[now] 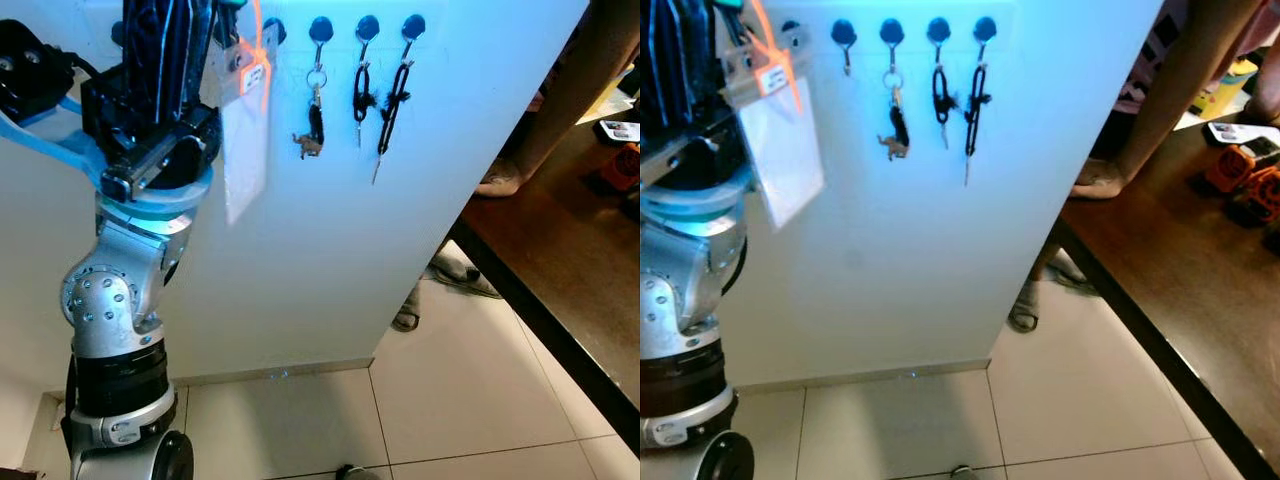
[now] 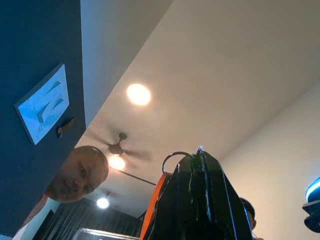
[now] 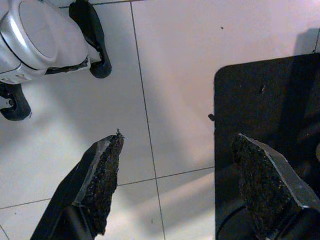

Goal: Hang keys on a hook

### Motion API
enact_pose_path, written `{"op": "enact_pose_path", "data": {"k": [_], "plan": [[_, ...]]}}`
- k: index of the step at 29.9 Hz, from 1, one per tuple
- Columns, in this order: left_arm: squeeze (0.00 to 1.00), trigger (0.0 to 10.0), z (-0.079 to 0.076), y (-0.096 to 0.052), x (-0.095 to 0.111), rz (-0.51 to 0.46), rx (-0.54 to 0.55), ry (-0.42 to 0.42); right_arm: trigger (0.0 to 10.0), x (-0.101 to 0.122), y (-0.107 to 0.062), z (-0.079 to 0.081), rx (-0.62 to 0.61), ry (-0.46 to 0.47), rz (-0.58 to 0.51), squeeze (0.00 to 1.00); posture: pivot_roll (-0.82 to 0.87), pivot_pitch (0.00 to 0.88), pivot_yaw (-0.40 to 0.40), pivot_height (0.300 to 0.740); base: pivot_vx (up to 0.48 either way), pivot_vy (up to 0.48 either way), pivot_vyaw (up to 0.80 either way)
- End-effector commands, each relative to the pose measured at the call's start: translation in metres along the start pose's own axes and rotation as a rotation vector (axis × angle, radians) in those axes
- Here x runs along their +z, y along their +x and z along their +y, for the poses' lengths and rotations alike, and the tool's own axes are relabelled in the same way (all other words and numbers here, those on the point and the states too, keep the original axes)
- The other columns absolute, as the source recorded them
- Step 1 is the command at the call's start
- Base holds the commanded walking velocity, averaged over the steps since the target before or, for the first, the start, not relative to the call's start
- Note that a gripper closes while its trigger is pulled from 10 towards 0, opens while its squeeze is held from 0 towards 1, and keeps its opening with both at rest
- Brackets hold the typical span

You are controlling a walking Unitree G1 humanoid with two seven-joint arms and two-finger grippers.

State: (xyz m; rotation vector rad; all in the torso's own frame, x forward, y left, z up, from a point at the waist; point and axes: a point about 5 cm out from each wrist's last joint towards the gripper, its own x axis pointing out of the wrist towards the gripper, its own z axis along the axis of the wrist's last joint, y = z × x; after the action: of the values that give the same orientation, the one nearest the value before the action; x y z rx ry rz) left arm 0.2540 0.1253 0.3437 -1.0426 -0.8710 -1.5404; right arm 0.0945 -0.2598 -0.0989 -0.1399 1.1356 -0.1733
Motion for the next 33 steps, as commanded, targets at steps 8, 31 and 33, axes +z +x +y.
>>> {"op": "enact_pose_path", "data": {"k": [8, 31, 33], "plan": [[0.0, 10.0, 0.001, -0.005, -0.008, 0.15, 0.028, 0.05, 10.0, 0.0, 0.002, 0.02, 0.025, 0.0, 0.01, 0.0, -0.11, 0.104, 0.071, 0.74, 0.0, 0.0, 0.0], [0.0, 10.0, 0.061, -0.03, -0.053, 0.736, 0.253, 0.621, 10.0, -0.008, -0.001, 0.011, 0.013, 0.04, 0.022, 0.0, -0.11, 0.089, 0.1, 0.74, 0.0, 0.0, 0.0], [0.0, 10.0, 0.061, -0.03, -0.053, 0.736, 0.253, 0.621, 10.0, -0.008, -0.001, 0.011, 0.013, 0.04, 0.022, 0.0, -0.11, 0.089, 0.1, 0.74, 0.0, 0.0, 0.0]]}}
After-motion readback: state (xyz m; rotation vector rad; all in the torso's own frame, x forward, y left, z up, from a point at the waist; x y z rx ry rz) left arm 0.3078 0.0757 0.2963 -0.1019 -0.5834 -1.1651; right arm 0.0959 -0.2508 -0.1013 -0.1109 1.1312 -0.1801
